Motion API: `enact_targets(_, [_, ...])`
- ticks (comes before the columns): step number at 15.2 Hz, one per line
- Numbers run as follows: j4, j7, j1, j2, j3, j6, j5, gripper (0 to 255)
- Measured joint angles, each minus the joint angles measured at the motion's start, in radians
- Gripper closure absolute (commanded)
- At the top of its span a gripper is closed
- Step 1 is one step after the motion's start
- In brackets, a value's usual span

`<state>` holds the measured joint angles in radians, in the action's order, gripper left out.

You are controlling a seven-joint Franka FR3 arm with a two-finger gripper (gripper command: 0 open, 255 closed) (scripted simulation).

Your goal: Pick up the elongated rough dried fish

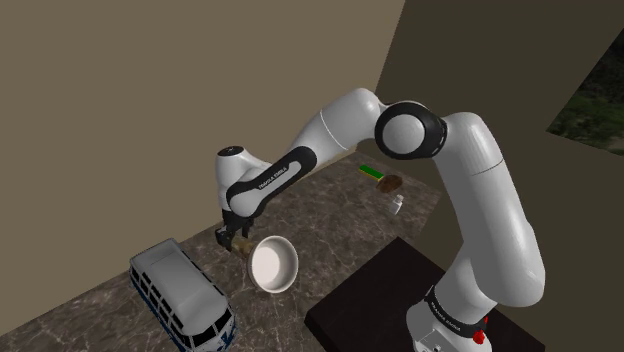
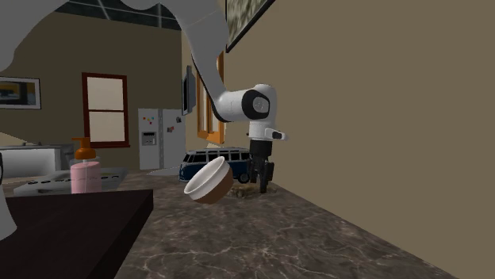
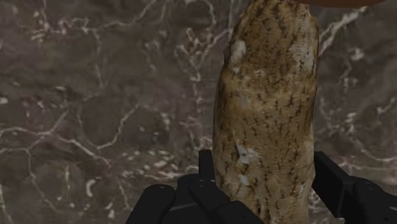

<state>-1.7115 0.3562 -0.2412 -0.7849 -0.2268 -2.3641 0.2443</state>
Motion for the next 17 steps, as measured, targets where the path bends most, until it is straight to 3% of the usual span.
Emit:
enact_targets(9, [0.000,0.001,-0.001,0.000,0.000,-0.002,0.000,255])
enact_targets(17, [-0.023,-0.007,0.011,0.073,-0.016,0.050,-0.016,255])
